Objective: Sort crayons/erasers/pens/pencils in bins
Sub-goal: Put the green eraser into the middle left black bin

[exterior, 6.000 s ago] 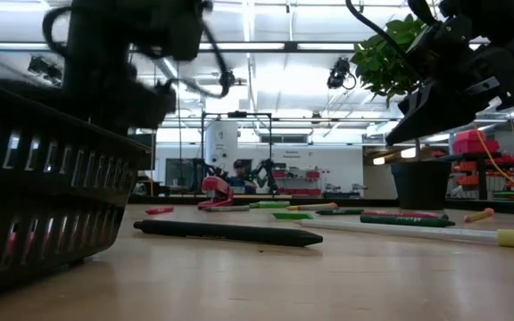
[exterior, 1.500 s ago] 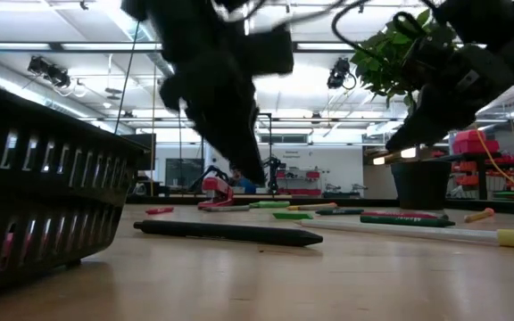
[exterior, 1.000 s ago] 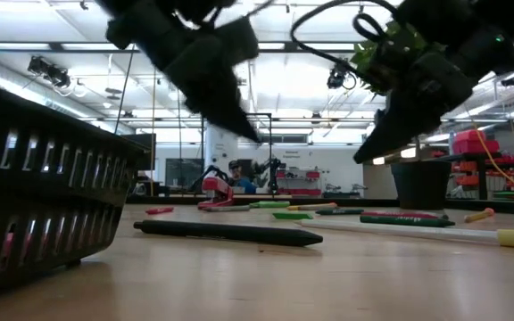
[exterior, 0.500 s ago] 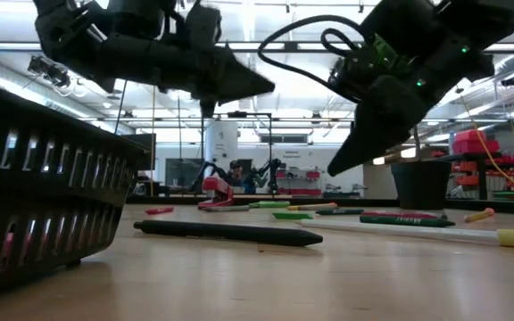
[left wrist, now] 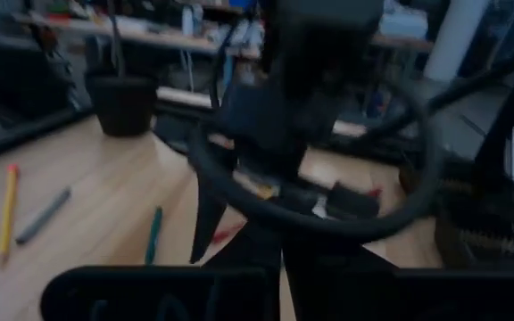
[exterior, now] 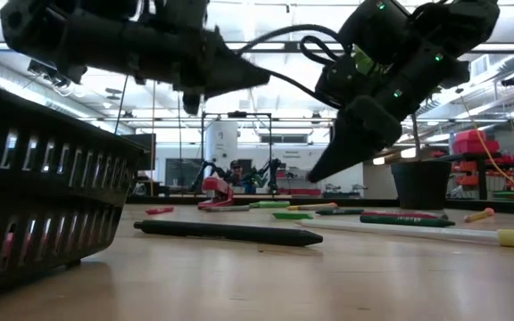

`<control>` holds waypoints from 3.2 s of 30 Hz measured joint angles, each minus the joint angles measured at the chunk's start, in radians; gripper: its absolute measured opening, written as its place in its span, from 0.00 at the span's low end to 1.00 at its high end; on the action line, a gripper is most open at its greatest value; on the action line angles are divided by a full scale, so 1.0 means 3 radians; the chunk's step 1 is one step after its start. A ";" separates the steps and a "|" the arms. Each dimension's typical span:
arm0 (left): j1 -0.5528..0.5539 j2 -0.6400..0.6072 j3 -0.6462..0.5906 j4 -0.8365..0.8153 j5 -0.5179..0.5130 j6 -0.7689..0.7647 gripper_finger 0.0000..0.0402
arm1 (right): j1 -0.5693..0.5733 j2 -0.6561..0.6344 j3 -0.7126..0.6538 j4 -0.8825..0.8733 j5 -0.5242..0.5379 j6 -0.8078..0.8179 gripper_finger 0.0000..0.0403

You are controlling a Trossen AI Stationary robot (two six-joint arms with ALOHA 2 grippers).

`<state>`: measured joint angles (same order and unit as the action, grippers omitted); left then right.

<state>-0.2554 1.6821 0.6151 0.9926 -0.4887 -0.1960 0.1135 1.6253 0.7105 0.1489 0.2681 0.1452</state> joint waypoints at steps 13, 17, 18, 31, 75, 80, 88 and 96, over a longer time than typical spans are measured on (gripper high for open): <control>-0.0096 -0.0023 0.0004 0.0220 -0.0065 0.0341 0.07 | 0.0071 0.0011 0.0001 -0.0027 0.0191 0.0418 0.38; -0.0076 -0.0023 0.0004 0.0222 -0.0064 0.0360 0.07 | 0.0089 0.0011 0.0001 0.0000 0.0267 0.0325 0.38; -0.0074 -0.0023 0.0004 0.0224 -0.0063 0.0371 0.07 | 0.0089 0.0011 0.0001 0.0000 0.0275 0.0314 0.38; 0.0017 -0.0025 0.0004 0.0421 -0.0064 0.0690 0.09 | 0.0088 0.0011 0.0000 0.0050 0.0290 0.0432 0.38; 0.0498 -0.0689 0.0427 -0.2129 0.0808 0.0775 0.13 | 0.0047 0.0656 0.0770 -0.0697 0.0427 0.0716 0.38; 0.0422 -0.0689 0.0430 -0.2295 0.0794 0.0604 0.13 | 0.0047 0.0772 0.0738 -0.0696 0.0370 0.0705 0.38; 0.0271 -0.0688 0.0430 -0.2358 0.0768 0.0415 0.13 | 0.0049 0.0920 0.0752 -0.0555 0.0321 0.0802 0.38; 0.0201 -0.0688 0.0430 -0.2396 0.0733 0.0337 0.12 | 0.0031 0.0916 0.0745 -0.0562 0.0202 0.0823 0.38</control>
<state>-0.1950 1.4757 0.7441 0.2738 -0.2687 -0.0948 0.1229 1.8999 0.9340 -0.0197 0.3286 0.3920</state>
